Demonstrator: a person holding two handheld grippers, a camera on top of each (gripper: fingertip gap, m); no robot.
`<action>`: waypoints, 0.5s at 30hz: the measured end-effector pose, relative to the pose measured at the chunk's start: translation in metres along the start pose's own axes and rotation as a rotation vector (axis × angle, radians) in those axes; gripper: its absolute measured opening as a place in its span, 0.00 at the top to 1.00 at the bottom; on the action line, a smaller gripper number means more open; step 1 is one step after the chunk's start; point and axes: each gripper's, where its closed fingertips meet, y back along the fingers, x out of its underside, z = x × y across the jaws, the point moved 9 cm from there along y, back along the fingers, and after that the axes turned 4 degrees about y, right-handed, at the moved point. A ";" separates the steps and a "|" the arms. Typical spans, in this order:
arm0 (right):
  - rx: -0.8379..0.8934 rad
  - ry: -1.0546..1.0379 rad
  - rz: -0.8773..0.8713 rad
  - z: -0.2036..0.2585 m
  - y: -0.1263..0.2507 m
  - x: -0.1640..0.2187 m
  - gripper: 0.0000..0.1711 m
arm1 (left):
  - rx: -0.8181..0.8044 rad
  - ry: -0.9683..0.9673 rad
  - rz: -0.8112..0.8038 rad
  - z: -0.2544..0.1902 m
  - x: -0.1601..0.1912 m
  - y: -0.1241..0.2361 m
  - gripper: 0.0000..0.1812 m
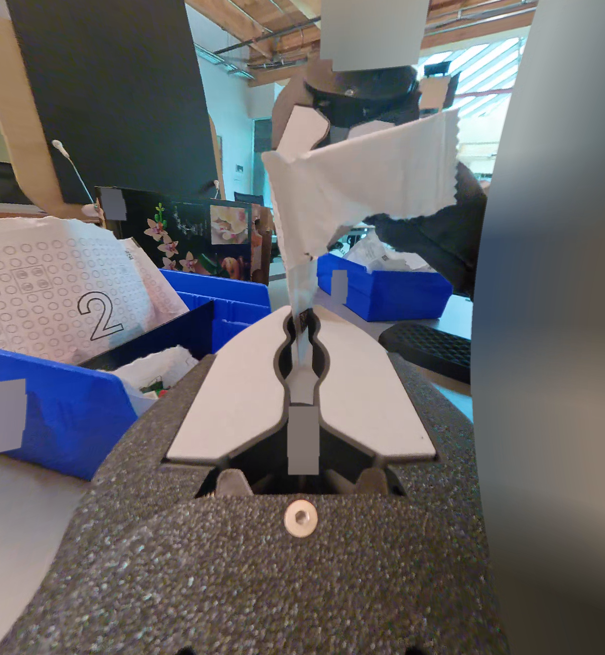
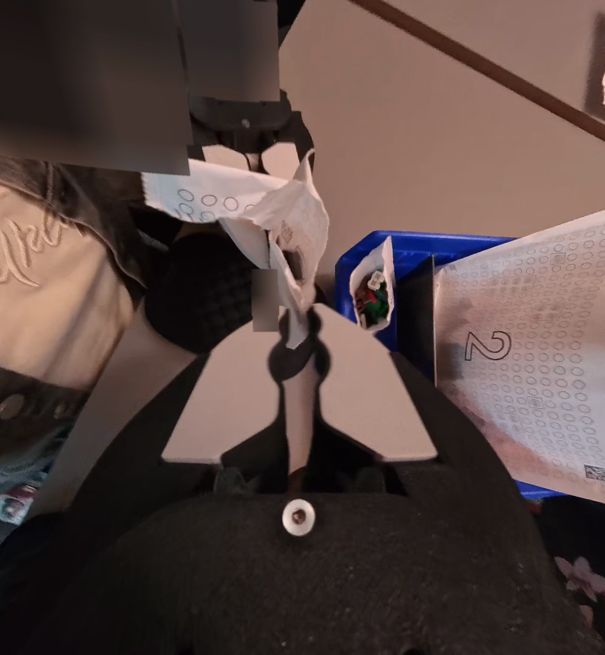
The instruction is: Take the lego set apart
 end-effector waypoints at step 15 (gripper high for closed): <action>0.280 -0.082 0.101 -0.022 0.018 0.076 1.00 | -0.174 -0.007 0.001 0.016 -0.002 0.019 0.84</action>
